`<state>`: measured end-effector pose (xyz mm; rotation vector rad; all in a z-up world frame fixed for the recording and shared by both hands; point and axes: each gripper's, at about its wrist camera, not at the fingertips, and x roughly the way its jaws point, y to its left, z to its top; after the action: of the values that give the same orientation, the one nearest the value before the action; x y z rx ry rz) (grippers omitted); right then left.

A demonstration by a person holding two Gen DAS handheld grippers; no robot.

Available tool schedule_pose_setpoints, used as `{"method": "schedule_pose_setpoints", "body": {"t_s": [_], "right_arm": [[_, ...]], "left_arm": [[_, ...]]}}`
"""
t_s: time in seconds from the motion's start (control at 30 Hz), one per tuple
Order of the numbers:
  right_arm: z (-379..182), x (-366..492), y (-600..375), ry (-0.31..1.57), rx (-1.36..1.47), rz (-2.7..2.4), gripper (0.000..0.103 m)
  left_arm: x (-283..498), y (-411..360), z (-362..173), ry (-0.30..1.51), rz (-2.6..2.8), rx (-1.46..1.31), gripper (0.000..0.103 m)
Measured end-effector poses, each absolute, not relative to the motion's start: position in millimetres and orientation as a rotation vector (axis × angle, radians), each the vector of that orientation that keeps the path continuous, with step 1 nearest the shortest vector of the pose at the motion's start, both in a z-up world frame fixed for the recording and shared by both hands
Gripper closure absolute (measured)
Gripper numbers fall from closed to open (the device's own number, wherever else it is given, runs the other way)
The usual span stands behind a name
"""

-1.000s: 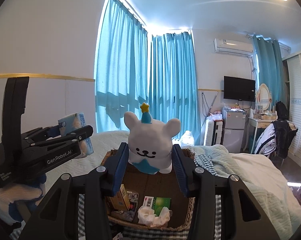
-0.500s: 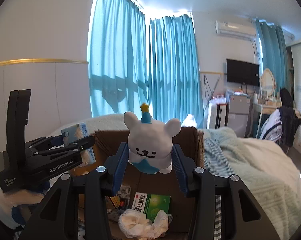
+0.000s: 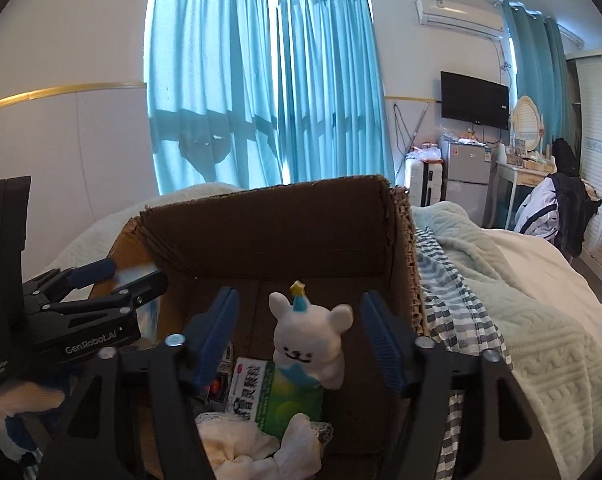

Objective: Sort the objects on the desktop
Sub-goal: 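Carry both items over the box and open both grippers to drop them, then withdraw both grippers from the box toward the remaining items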

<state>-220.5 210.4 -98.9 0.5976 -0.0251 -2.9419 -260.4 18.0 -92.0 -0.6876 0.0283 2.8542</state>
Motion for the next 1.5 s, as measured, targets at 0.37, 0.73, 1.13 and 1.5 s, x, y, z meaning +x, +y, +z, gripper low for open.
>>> {"method": "schedule_pose_setpoints", "body": {"t_s": [0.37, 0.73, 1.13, 1.5], "right_arm": [[-66, -176, 200, 0.005, 0.460, -2.986, 0.023], [-34, -120, 201, -0.007, 0.330, -3.010, 0.014], [-13, -61, 193, 0.017, 0.224, -2.977, 0.011], [-32, -29, 202, -0.018, 0.314, -2.972, 0.009]], "left_arm": [[-227, 2, -55, -0.001, 2.935, -0.593, 0.000], [-175, -20, -15, -0.068, 2.994, -0.510, 0.000], [-117, -22, 2, -0.004, 3.044, -0.434, 0.000], [-105, -31, -35, -0.077, 3.005, -0.493, 0.000]]}}
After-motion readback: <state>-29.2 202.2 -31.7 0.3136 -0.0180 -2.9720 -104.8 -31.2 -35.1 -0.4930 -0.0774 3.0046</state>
